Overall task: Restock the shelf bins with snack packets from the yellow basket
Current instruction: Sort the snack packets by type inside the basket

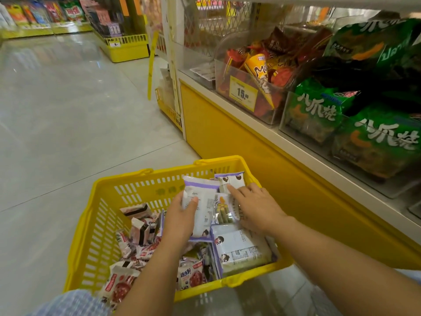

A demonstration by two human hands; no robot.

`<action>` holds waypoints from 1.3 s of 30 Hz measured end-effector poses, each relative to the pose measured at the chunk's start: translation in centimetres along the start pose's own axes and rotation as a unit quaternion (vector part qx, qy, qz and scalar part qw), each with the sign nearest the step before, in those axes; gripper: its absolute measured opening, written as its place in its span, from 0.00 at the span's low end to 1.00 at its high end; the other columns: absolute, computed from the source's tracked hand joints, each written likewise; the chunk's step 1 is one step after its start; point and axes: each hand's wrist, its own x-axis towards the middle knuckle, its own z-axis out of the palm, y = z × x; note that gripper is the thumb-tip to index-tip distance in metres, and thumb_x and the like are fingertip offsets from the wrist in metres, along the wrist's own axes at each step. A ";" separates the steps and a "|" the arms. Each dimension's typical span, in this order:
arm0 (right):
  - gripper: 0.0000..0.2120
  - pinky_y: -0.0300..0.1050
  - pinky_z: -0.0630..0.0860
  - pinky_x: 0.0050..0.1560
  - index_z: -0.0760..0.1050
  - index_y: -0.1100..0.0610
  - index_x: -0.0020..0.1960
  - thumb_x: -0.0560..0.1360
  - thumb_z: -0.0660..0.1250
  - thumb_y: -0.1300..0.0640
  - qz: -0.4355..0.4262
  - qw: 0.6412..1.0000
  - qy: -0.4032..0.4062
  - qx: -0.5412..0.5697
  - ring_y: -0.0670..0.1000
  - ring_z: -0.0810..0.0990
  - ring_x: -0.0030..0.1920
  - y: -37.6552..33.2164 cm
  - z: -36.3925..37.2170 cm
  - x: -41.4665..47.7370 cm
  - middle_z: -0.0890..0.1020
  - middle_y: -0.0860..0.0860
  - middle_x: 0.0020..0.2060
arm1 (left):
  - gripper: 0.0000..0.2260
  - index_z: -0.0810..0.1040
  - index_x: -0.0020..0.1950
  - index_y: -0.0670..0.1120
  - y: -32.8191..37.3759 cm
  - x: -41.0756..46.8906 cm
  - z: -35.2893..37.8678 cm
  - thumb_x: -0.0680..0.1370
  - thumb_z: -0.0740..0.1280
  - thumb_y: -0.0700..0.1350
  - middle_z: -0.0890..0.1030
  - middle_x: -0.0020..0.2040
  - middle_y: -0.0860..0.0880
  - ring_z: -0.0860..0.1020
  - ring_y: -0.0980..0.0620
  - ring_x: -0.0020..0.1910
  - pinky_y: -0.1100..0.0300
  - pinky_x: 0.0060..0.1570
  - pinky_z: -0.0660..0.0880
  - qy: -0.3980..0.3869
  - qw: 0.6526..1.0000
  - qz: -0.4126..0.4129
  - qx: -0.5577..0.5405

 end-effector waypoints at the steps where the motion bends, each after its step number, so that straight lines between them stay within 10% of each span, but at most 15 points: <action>1: 0.49 0.51 0.64 0.66 0.43 0.50 0.78 0.69 0.70 0.41 0.009 1.000 0.005 0.010 0.54 0.62 0.68 0.6 -0.3 -0.2 0.66 0.50 0.70 | 0.08 0.73 0.60 0.51 0.0 0.1 -0.2 0.81 0.62 0.46 0.80 0.48 0.53 0.80 0.56 0.42 0.65 0.31 0.73 0.033 0.999 -0.002 -0.022; 9: 0.33 0.53 0.66 0.63 0.62 0.41 0.70 0.69 0.70 0.41 -0.022 0.992 -0.125 0.020 0.53 0.63 0.66 0.5 -3.3 -1.6 0.70 0.48 0.66 | 0.05 0.74 0.55 0.52 -0.5 1.1 -1.3 0.81 0.62 0.48 0.80 0.52 0.48 0.80 0.48 0.48 0.53 0.45 0.77 0.080 0.993 -0.047 -0.075; 16: 0.31 0.56 0.64 0.67 0.58 0.42 0.74 0.75 0.67 0.52 -0.005 0.979 -0.203 -0.004 0.56 0.60 0.72 0.1 -4.2 -2.6 0.63 0.51 0.73 | 0.15 0.67 0.65 0.53 1.3 0.2 0.1 0.79 0.65 0.48 0.80 0.54 0.54 0.80 0.63 0.43 0.67 0.34 0.76 0.041 0.992 0.003 -0.123; 22: 0.38 0.50 0.68 0.67 0.55 0.43 0.76 0.72 0.71 0.45 0.054 0.974 -0.002 0.220 0.50 0.66 0.70 0.9 -6.1 -2.8 0.64 0.46 0.73 | 0.12 0.68 0.58 0.53 3.4 1.0 2.2 0.77 0.68 0.47 0.83 0.52 0.52 0.83 0.57 0.43 0.61 0.37 0.78 0.010 0.981 0.008 -0.194; 27: 0.39 0.24 0.65 0.57 0.56 0.44 0.76 0.71 0.73 0.50 0.023 0.921 0.087 0.380 0.39 0.66 0.63 0.3 -5.1 -2.2 0.61 0.44 0.72 | 0.14 0.69 0.61 0.49 5.2 2.6 5.4 0.78 0.68 0.43 0.82 0.51 0.45 0.82 0.46 0.50 0.42 0.52 0.78 -0.016 0.945 -0.093 -0.313; 31: 0.32 0.42 0.56 0.72 0.57 0.45 0.76 0.76 0.67 0.51 0.059 0.952 0.059 0.293 0.48 0.55 0.75 1.2 -3.6 -1.6 0.52 0.48 0.77 | 0.19 0.66 0.67 0.53 4.6 3.6 6.0 0.79 0.65 0.41 0.81 0.50 0.55 0.81 0.64 0.42 0.67 0.40 0.77 -0.107 0.981 -0.037 -0.156; 36: 0.28 0.51 0.56 0.72 0.60 0.44 0.74 0.77 0.61 0.40 0.057 0.984 -0.073 0.155 0.53 0.55 0.75 1.7 -0.9 -1.7 0.58 0.48 0.76 | 0.23 0.63 0.74 0.56 0.6 3.3 5.8 0.80 0.64 0.48 0.71 0.68 0.59 0.73 0.59 0.63 0.62 0.61 0.70 -0.257 0.962 -0.030 0.083; 39: 0.32 0.53 0.55 0.72 0.61 0.43 0.74 0.73 0.61 0.34 0.058 0.985 -0.061 0.151 0.53 0.55 0.74 1.9 -0.7 -1.5 0.59 0.47 0.75 | 0.22 0.61 0.64 0.71 -0.1 2.6 6.1 0.80 0.63 0.46 0.69 0.53 0.78 0.69 0.81 0.48 0.83 0.41 0.67 -0.297 0.953 -0.017 0.064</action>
